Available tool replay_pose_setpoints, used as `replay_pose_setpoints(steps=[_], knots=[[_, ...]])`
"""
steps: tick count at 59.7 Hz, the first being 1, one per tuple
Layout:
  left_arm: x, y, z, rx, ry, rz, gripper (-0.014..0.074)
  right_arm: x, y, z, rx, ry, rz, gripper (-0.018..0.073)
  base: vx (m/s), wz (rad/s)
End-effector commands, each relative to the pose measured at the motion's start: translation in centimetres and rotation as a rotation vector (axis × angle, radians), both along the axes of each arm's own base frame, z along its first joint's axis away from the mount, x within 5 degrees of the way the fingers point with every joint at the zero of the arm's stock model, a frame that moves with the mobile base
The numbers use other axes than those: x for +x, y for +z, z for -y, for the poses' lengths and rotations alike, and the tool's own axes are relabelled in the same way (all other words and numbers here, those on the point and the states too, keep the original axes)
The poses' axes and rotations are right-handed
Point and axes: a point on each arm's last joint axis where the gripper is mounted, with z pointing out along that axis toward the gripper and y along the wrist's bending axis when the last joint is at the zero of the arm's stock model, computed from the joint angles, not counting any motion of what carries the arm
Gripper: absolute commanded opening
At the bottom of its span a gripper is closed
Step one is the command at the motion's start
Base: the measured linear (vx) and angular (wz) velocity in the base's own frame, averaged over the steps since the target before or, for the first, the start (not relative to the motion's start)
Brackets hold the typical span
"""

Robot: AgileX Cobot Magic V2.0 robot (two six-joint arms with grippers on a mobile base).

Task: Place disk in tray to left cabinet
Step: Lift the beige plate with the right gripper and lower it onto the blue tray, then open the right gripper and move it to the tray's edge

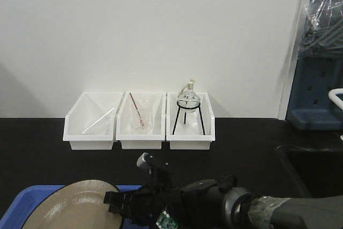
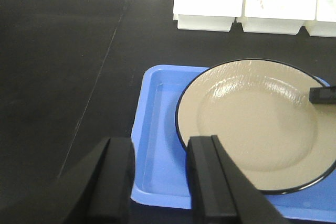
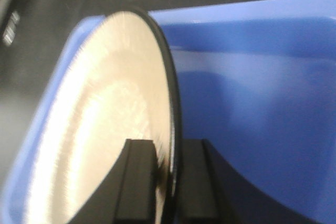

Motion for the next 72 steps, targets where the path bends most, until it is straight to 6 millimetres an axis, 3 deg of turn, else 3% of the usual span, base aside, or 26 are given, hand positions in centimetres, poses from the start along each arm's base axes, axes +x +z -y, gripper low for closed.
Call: replay_pose_setpoints(steps=[1,9,19,30,40,52,59,72], knots=[[0.4,1.6,-0.1,-0.007,0.009,0.101,0.0391,0.0,3.3,-0.1,0.010,0.060,0.109,0.0308,0.00,0.00],[0.4,1.6,-0.1,-0.007,0.009,0.101,0.0391,0.1,3.6,0.2,-0.031,0.084,0.150,0.0513,0.00,0.00],[0.4,1.6,-0.1,-0.006,0.009,0.102,0.0391,1.2,5.6,2.2,-0.013,0.047,0.186,0.0654,0.00,0.00],[0.4,1.6,-0.3,0.042,0.015,0.103,0.0400,2.2,9.8,5.9,0.053,0.027,0.241,0.0640,0.00,0.00],[1.1,1.7,-0.8,0.122,0.030,0.032,0.0500,1.8,12.4,8.3,-0.013,0.046,0.268,0.0589,0.00,0.00],[5.8,2.8,-1.6,0.039,0.053,-0.135,0.0624,0.7,11.9,9.3,-0.165,0.049,0.130,0.0568,0.00,0.00],[9.8,2.4,-2.2,0.013,0.047,-0.292,0.0621,0.4,11.2,9.9,-0.225,0.006,0.021,0.0568,0.00,0.00],[17.3,0.5,-3.3,-0.014,0.030,-0.526,0.0562,0.3,11.1,9.9,-0.227,0.009,-0.001,0.0568,0.00,0.00]])
